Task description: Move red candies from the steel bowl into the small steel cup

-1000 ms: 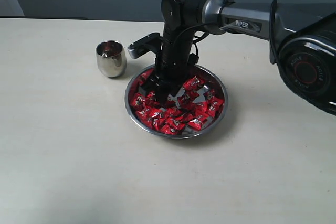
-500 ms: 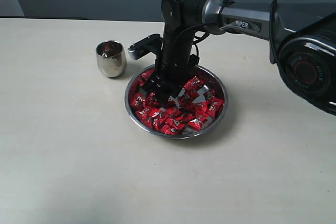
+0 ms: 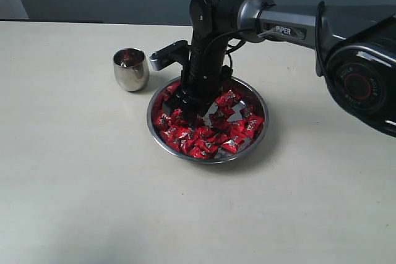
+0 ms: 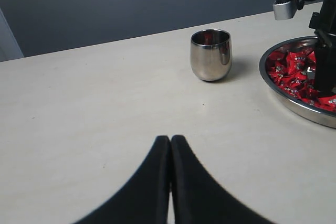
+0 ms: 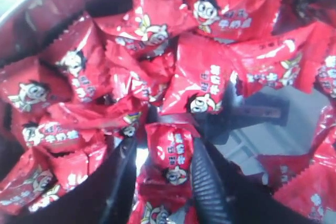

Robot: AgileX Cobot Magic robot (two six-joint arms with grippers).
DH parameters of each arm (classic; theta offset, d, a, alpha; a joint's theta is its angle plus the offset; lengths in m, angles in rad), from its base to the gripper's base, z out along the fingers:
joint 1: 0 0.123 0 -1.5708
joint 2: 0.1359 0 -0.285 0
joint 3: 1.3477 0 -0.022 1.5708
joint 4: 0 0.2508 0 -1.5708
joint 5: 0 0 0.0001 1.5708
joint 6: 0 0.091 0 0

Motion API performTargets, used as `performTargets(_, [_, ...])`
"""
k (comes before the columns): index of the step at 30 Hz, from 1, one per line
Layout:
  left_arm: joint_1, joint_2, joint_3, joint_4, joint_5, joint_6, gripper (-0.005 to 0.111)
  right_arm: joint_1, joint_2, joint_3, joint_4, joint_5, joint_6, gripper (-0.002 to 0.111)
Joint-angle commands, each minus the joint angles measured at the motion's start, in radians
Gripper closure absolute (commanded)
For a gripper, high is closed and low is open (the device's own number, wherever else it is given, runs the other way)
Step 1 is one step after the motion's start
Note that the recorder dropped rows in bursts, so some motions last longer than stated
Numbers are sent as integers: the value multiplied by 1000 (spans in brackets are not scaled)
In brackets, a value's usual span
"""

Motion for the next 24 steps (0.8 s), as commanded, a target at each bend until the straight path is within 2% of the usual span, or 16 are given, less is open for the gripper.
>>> performTargets(1, [-3,-4,-1,-1,-9,-5,106,-3,4,-1,3,-4,-8,75])
performTargets(3, [-3,-4,-1,-1,-9,-5,106,-3,4,-1,3,-2,-8,80])
performTargets(8, [-3,-4,-1,-1,-9,-5,106,-3,4,-1,3,-2,-8,109])
performTargets(16, [-3,-4,-1,-1,-9,-5,106,-3,-39,-1,3,14,-5,109])
performTargets(24, [-3,-4,-1,-1,-9,-5,106,-3,-118,-1,36,-99,-5,109])
